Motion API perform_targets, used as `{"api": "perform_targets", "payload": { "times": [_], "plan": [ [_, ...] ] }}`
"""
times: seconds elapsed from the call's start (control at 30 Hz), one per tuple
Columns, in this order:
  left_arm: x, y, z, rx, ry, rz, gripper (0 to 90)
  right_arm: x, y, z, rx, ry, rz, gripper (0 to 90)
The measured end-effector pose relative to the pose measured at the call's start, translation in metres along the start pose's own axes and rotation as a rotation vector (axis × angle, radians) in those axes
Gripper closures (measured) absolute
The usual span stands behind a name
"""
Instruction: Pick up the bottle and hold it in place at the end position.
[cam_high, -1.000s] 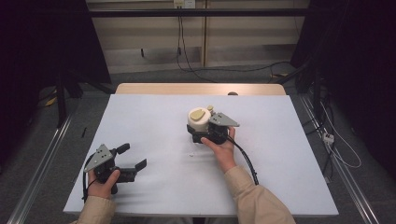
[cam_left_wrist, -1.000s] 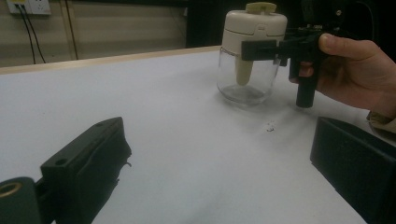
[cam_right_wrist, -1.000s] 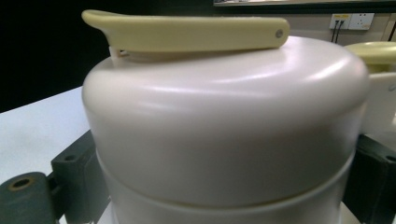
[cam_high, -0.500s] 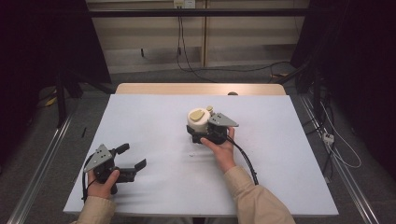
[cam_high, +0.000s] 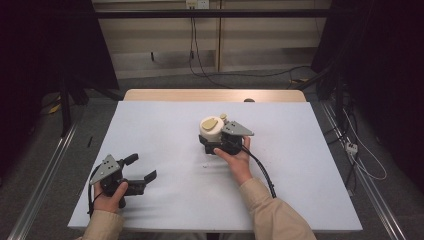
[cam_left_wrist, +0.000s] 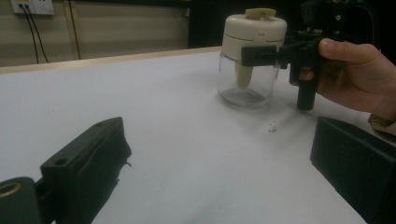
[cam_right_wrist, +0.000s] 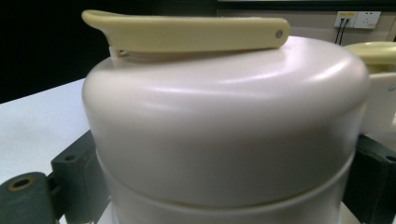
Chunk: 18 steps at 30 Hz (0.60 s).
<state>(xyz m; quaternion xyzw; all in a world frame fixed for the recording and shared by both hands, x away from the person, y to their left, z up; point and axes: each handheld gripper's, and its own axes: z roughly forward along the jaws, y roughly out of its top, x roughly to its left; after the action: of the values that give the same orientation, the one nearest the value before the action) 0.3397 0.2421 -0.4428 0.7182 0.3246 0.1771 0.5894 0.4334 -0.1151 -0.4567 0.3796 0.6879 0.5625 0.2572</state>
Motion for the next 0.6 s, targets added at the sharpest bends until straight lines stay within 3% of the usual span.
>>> {"api": "perform_targets", "payload": {
  "times": [0.1, 0.2, 0.6],
  "plan": [
    [-0.0003, 0.0, 0.0007, 0.0, -0.002, 0.001, 3.4, 0.0002, -0.0006, 0.0005, 0.016, -0.002, -0.02, 7.0],
    [-0.0005, -0.0001, 0.001, -0.001, -0.004, 0.004, 3.4, -0.0022, -0.0012, 0.0007, 0.016, 0.001, 0.0, 7.0],
    [0.0016, -0.0013, 0.0057, 0.009, 0.0, 0.001, 3.4, -0.0036, -0.0012, 0.0027, 0.01, 0.009, -0.005, 7.0]
  ]
}}
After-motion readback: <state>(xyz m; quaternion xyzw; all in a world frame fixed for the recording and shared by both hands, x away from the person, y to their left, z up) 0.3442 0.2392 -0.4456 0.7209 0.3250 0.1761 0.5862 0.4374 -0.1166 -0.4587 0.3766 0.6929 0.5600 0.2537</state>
